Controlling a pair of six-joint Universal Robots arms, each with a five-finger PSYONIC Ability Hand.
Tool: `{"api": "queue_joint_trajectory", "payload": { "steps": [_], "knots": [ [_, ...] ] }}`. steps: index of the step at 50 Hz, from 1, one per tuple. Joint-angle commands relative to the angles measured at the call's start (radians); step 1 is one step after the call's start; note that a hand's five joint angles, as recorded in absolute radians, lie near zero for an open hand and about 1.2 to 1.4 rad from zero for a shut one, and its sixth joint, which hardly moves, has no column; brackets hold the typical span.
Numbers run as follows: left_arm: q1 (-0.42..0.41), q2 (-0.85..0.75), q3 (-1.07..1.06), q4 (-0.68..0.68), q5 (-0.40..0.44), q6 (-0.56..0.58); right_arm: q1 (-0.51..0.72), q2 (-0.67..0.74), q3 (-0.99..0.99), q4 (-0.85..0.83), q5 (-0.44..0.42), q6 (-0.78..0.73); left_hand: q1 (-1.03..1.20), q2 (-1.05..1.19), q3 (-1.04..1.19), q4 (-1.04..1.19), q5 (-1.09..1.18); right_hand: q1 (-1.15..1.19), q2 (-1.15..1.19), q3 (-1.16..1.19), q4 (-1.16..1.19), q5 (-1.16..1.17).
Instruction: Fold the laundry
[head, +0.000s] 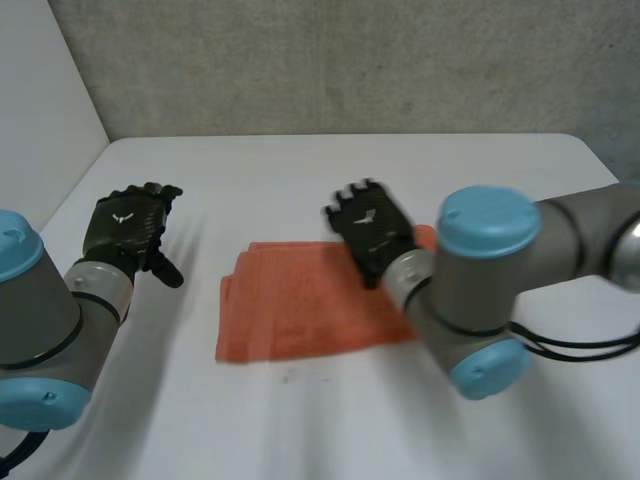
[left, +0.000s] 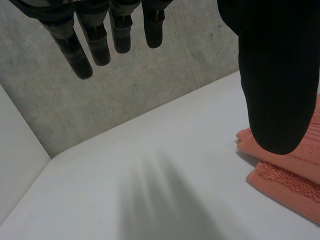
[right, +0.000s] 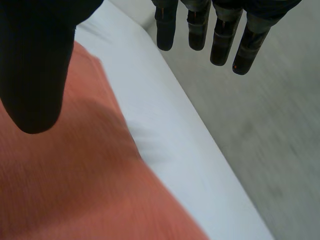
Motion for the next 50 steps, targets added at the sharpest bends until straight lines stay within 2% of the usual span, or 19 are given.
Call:
{"api": "queue_joint_trajectory", "payload": {
  "steps": [1,6,9,11,15,16,18,23,29,32,34,37,40,45,50],
  "knots": [
    [-0.009,0.000,-0.005,0.000,0.000,0.000,-0.184,-0.115,0.197,0.122,-0.045,0.235,-0.019,-0.029,-0.044,-0.031,-0.050,-0.034,-0.048,-0.038,-0.059,-0.066],
    [-0.021,-0.001,-0.007,0.000,0.000,0.000,-0.285,-0.132,0.315,0.117,-0.099,0.267,-0.019,-0.029,-0.044,-0.031,-0.050,-0.034,-0.048,-0.038,-0.059,-0.066],
    [-0.031,-0.008,-0.008,0.000,-0.002,0.000,-0.327,-0.129,0.350,0.104,-0.131,0.267,-0.019,-0.029,-0.044,-0.031,-0.050,0.053,0.039,0.049,0.027,0.021],
    [-0.032,-0.009,-0.010,0.000,-0.002,0.000,-0.358,-0.128,0.389,0.068,-0.174,0.272,-0.019,-0.029,-0.044,-0.031,-0.050,0.281,0.267,0.277,0.256,0.249],
    [-0.035,-0.012,-0.013,0.000,-0.005,0.002,-0.371,-0.126,0.413,0.030,-0.196,0.282,-0.019,-0.029,-0.044,-0.031,-0.050,0.612,0.598,0.609,0.587,0.581],
    [-0.037,-0.012,-0.013,0.000,-0.003,0.002,-0.372,-0.126,0.413,0.030,-0.196,0.282,-0.019,-0.029,-0.044,-0.031,-0.050,0.613,0.599,0.610,0.588,0.582],
    [-0.041,-0.012,-0.013,0.000,-0.005,0.002,-0.394,-0.126,0.430,-0.016,-0.193,0.282,-0.019,-0.029,-0.044,-0.031,-0.050,1.185,1.170,1.181,1.159,1.153],
    [-0.041,-0.011,-0.013,0.000,-0.006,0.002,-0.418,-0.140,0.438,-0.090,-0.177,0.275,-0.019,-0.029,-0.044,-0.031,-0.050,1.188,1.174,1.184,1.163,1.156],
    [-0.043,-0.008,-0.013,0.000,-0.006,0.000,-0.398,-0.187,0.321,-0.077,-0.150,0.264,-0.019,-0.029,-0.044,-0.031,-0.050,1.188,1.174,1.184,1.163,1.156],
    [-0.043,-0.005,-0.013,-0.001,-0.009,0.000,-0.347,-0.189,0.254,-0.036,-0.122,0.266,-0.019,-0.029,-0.044,-0.031,-0.050,1.188,1.174,1.184,1.163,1.156],
    [-0.043,-0.003,-0.013,-0.001,-0.009,0.000,-0.207,-0.177,0.116,0.046,-0.098,0.266,-0.019,-0.029,-0.044,-0.031,-0.050,1.188,1.174,1.184,1.163,1.156],
    [-0.043,-0.002,-0.013,-0.001,-0.011,0.000,-0.109,-0.158,0.025,0.108,-0.091,0.263,-0.019,-0.029,-0.044,-0.031,-0.050,1.188,1.174,1.184,1.163,1.156],
    [-0.046,0.000,-0.013,-0.001,-0.011,0.000,0.015,-0.071,-0.103,0.165,-0.096,0.249,-0.019,-0.029,-0.044,-0.031,-0.050,1.188,1.174,1.184,1.163,1.156],
    [-0.046,0.002,-0.011,-0.001,-0.011,0.000,0.133,0.049,-0.186,0.194,-0.099,0.217,-0.019,-0.029,-0.044,-0.031,-0.050,1.188,1.174,1.184,1.163,1.156],
    [-0.046,0.005,-0.011,-0.003,-0.009,0.000,0.188,0.113,-0.203,0.210,-0.099,0.177,-0.019,-0.029,-0.044,-0.031,-0.050,1.188,1.174,1.184,1.163,1.156]
  ]
}}
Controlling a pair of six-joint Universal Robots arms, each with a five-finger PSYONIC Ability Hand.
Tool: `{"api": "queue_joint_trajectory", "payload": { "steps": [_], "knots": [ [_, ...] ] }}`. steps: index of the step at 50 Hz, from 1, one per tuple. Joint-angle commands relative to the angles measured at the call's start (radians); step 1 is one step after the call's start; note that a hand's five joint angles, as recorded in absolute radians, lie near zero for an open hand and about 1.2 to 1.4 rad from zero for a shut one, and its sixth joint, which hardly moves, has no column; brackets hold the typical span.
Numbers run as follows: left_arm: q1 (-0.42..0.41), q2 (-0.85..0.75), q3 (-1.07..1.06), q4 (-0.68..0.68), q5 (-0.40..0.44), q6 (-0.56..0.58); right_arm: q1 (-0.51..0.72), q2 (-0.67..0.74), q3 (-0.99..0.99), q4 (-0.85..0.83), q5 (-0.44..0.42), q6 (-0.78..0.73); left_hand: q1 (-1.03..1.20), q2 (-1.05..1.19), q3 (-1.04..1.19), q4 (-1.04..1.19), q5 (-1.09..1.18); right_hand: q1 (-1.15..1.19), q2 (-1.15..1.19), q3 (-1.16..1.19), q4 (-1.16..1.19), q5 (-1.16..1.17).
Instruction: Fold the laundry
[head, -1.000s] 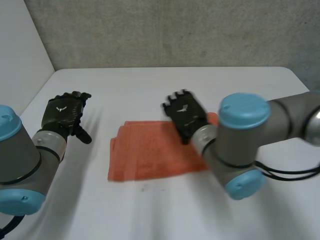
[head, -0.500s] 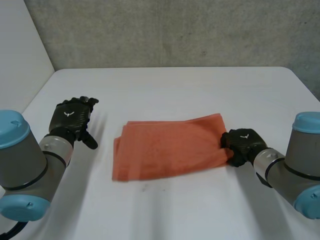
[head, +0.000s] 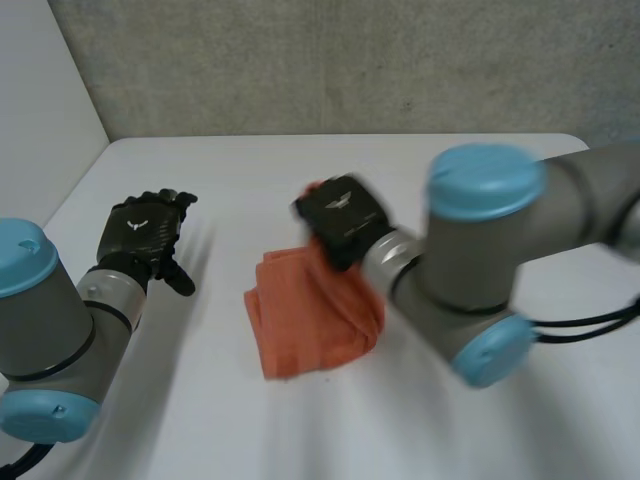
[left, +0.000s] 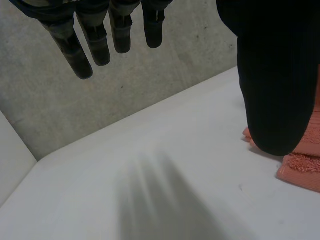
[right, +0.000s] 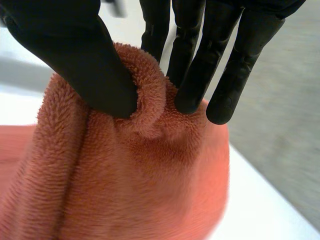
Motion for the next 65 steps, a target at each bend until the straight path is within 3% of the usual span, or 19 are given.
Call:
{"api": "queue_joint_trajectory", "payload": {
  "steps": [1,2,4,5,6,14,23,30,33,41,56,65],
  "knots": [
    [0.000,0.003,0.001,-0.001,0.001,0.000,0.135,0.144,-0.063,0.033,-0.005,-0.064,-0.019,-0.029,-0.044,-0.031,-0.050,0.511,0.259,0.213,0.205,0.275],
    [0.000,0.005,0.001,-0.003,0.002,0.000,0.142,0.152,-0.065,0.033,0.001,-0.080,-0.019,-0.029,-0.044,-0.031,-0.050,0.511,0.259,0.213,0.205,0.275],
    [0.000,0.012,0.002,-0.004,0.004,0.000,0.138,0.152,-0.065,0.031,0.008,-0.080,-0.019,-0.029,-0.044,-0.031,-0.050,0.144,-0.108,-0.153,-0.162,-0.092],
    [0.000,0.012,0.002,-0.004,0.004,0.000,0.138,0.152,-0.065,0.031,0.008,-0.080,-0.019,-0.029,-0.044,-0.031,-0.050,0.142,-0.110,-0.155,-0.164,-0.094],
    [-0.002,0.015,0.004,-0.006,0.004,0.002,0.129,0.140,-0.065,0.031,0.022,-0.078,-0.019,-0.029,-0.044,-0.031,-0.050,-0.390,-0.642,-0.687,-0.696,-0.626],
    [-0.041,0.040,0.079,-0.010,0.005,-0.001,0.093,0.009,-0.004,0.031,0.134,-0.035,-0.012,-0.023,-0.037,-0.024,-0.043,-0.703,-0.955,-1.000,-1.009,-0.939],
    [-0.170,-0.005,0.249,-0.093,0.002,-0.060,-0.017,-0.040,0.030,0.042,0.122,0.207,0.011,0.001,-0.013,-0.001,-0.020,-0.711,-0.963,-1.008,-1.017,-0.947],
    [-0.250,-0.182,0.410,-0.245,-0.007,-0.170,-0.065,-0.008,-0.009,0.109,0.064,0.245,0.014,0.004,-0.010,0.002,-0.017,-0.711,-0.963,-1.008,-1.017,-0.947],
    [-0.252,-0.221,0.429,-0.264,-0.010,-0.173,-0.071,0.066,-0.057,0.138,0.056,0.248,0.020,0.010,-0.005,0.008,-0.011,-0.711,-0.963,-1.008,-1.017,-0.947],
    [-0.246,-0.338,0.412,-0.308,-0.122,-0.160,-0.079,0.207,-0.174,0.235,0.050,0.245,0.008,-0.002,-0.016,-0.004,-0.023,-0.711,-0.963,-1.008,-1.017,-0.947],
    [-0.229,-0.282,0.323,-0.314,-0.091,-0.005,-0.111,0.251,-0.252,0.338,0.041,0.184,-0.018,-0.028,-0.043,-0.030,-0.049,-0.711,-0.963,-1.008,-1.017,-0.947],
    [-0.230,-0.102,0.400,-0.329,-0.016,-0.014,-0.112,0.100,-0.254,0.301,0.053,0.201,-0.012,-0.023,-0.037,-0.024,-0.043,-0.711,-0.963,-1.008,-1.017,-0.947]
  ]
}}
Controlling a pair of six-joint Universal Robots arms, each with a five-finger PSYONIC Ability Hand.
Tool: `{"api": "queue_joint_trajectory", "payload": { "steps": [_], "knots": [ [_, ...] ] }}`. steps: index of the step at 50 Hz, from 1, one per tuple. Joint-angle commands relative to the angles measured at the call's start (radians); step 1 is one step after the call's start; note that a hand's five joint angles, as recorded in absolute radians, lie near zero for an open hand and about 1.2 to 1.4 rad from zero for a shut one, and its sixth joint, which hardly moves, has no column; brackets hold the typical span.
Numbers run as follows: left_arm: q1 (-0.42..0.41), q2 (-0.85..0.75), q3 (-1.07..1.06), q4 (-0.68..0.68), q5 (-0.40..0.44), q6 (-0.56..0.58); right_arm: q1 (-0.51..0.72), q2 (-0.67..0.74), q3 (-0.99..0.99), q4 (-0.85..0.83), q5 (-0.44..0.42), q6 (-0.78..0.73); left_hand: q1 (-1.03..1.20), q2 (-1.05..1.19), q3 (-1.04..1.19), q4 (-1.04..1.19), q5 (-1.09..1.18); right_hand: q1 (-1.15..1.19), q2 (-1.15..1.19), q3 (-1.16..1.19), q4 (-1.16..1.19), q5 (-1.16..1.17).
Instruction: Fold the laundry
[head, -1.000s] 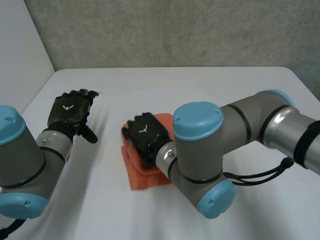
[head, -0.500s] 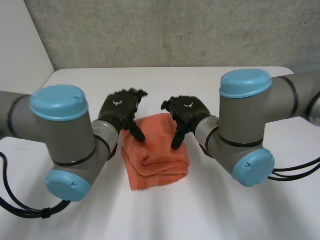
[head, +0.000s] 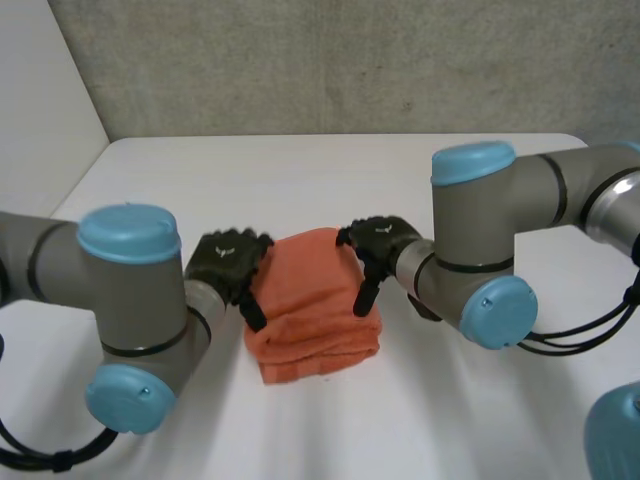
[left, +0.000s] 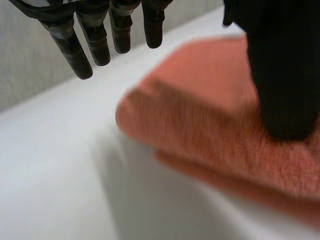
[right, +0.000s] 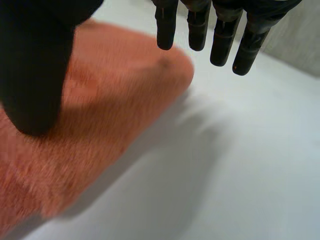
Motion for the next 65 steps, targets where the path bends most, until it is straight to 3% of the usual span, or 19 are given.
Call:
{"api": "queue_joint_trajectory", "payload": {
  "steps": [1,6,11,18,55,65],
  "knots": [
    [0.001,0.163,0.078,-0.026,0.052,-0.018,-0.004,-0.167,0.012,-0.043,0.010,0.014,-0.012,-0.023,-0.037,-0.024,-0.043,-0.025,-0.050,-0.041,-0.063,-0.053],
    [0.030,0.272,0.160,-0.126,0.052,-0.086,-0.057,-0.401,0.095,-0.086,0.113,0.020,-0.006,-0.017,-0.031,-0.018,-0.038,-0.025,-0.050,-0.041,-0.063,-0.053],
    [0.134,0.404,0.227,-0.279,0.060,-0.179,-0.109,-0.575,0.201,-0.128,0.210,0.011,-0.001,-0.011,-0.025,-0.012,-0.032,-0.025,-0.050,-0.041,-0.063,-0.053],
    [0.179,0.493,0.240,-0.362,0.113,-0.221,-0.181,-0.712,0.337,-0.142,0.217,0.008,0.008,-0.002,-0.016,-0.004,-0.023,-0.025,-0.050,-0.041,-0.063,-0.053],
    [0.170,0.527,0.169,-0.356,0.121,-0.218,-0.214,-0.779,0.468,-0.151,0.167,0.018,-0.019,-0.029,-0.044,-0.031,-0.050,-0.025,-0.050,-0.041,-0.063,-0.053],
    [0.168,0.573,0.125,-0.267,0.123,-0.215,-0.211,-0.798,0.500,-0.203,0.167,0.018,-0.019,-0.029,-0.044,-0.031,-0.050,-0.025,-0.050,-0.041,-0.063,-0.053]
  ]
}}
